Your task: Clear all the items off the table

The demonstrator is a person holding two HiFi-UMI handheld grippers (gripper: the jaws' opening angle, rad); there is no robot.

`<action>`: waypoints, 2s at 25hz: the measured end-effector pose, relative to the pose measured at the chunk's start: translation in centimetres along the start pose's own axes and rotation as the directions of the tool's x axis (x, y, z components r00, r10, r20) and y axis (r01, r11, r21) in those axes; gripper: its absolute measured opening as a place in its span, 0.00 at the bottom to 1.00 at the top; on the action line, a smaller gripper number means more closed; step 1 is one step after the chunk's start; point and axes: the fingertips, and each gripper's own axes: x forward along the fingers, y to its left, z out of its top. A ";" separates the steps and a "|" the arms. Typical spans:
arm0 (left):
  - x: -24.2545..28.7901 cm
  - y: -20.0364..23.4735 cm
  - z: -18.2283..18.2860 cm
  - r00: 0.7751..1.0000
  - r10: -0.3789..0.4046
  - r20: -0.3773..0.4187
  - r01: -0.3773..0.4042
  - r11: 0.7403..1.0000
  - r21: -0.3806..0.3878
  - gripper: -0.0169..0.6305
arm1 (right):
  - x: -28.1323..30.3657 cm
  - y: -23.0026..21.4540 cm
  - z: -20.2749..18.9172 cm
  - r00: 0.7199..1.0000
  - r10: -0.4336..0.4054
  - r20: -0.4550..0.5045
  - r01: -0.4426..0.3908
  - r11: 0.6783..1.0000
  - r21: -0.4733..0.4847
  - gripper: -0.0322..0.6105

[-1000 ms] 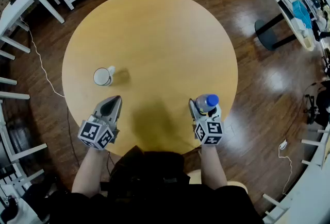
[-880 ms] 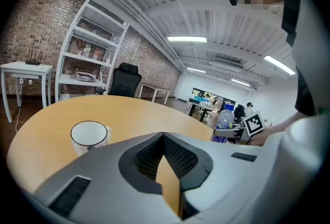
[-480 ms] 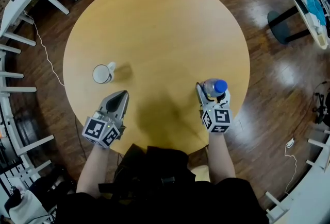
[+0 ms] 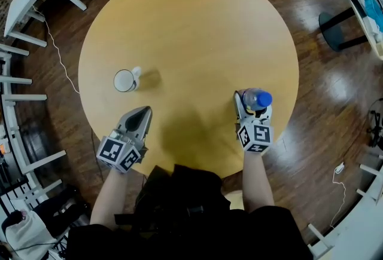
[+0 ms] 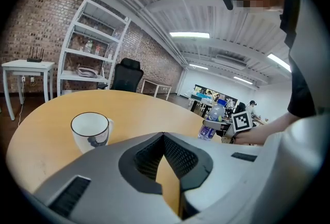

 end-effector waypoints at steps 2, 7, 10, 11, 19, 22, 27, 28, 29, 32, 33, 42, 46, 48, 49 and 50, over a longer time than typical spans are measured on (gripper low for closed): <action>0.0 -0.1 0.0 1.000 -0.003 -0.005 0.003 1.000 0.000 0.03 | 0.1 -0.1 0.0 1.000 0.003 -0.010 -0.003 1.000 -0.001 0.64; -0.7 -0.5 1.0 0.999 -0.035 0.027 0.035 0.999 -0.007 0.03 | -0.1 0.1 -0.1 1.000 0.010 -0.017 -0.010 1.000 0.003 0.70; -1.3 -0.3 1.4 0.997 -0.064 0.041 0.064 0.998 -0.007 0.03 | -0.2 0.5 0.2 1.000 0.002 -0.010 -0.002 1.000 0.008 0.71; -1.6 -0.2 1.5 0.997 -0.069 0.042 0.069 0.998 -0.005 0.03 | -0.3 0.6 0.3 1.000 -0.003 -0.013 0.003 1.000 0.005 0.71; -4.2 0.2 2.8 0.992 -0.082 0.098 0.082 0.997 0.007 0.03 | -4.1 0.8 1.1 0.998 -0.065 0.002 0.065 0.998 0.023 0.71; -5.8 0.7 3.5 0.988 -0.086 0.132 0.084 0.996 0.019 0.03 | -6.0 1.2 1.9 0.995 -0.091 0.030 0.090 0.996 0.025 0.71; -8.5 1.6 4.5 0.979 -0.109 0.171 0.101 0.993 0.055 0.03 | -10.3 3.0 4.0 0.985 -0.136 0.107 0.133 0.990 0.039 0.64; -9.0 1.8 4.8 0.976 -0.119 0.182 0.109 0.992 0.063 0.03 | -11.1 3.7 4.5 0.982 -0.139 0.125 0.135 0.990 0.043 0.63; -9.5 1.8 5.1 0.972 -0.131 0.194 0.119 0.990 0.070 0.03 | -11.9 4.3 5.1 0.980 -0.141 0.143 0.135 0.990 0.048 0.63; -9.9 1.1 6.3 0.958 -0.169 0.230 0.151 0.984 0.094 0.03 | -14.8 5.2 6.8 0.968 -0.157 0.193 0.146 0.987 0.069 0.58; -10.0 0.8 6.6 0.953 -0.181 0.241 0.161 0.982 0.098 0.03 | -15.8 5.4 7.2 0.963 -0.167 0.210 0.153 0.985 0.083 0.57; -12.9 -0.6 8.4 0.914 -0.233 0.331 0.204 0.972 0.120 0.03 | -22.3 8.1 10.2 0.914 -0.181 0.363 0.148 0.982 0.116 0.17; -14.9 0.6 8.2 0.915 -0.199 0.351 0.168 0.979 0.116 0.03 | -23.2 9.1 11.2 0.907 -0.162 0.388 0.146 0.987 0.071 0.06; -15.7 1.3 7.9 0.914 -0.174 0.366 0.143 0.984 0.109 0.03 | -23.5 9.6 11.4 0.908 -0.143 0.394 0.133 0.990 0.052 0.05; -16.1 1.5 7.8 0.912 -0.164 0.375 0.135 0.986 0.102 0.03 | -23.7 9.8 11.5 0.908 -0.134 0.398 0.127 0.991 0.044 0.05; -16.5 1.6 7.8 0.910 -0.158 0.384 0.130 0.987 0.097 0.03 | -24.0 9.9 11.6 0.907 -0.126 0.402 0.122 0.992 0.037 0.05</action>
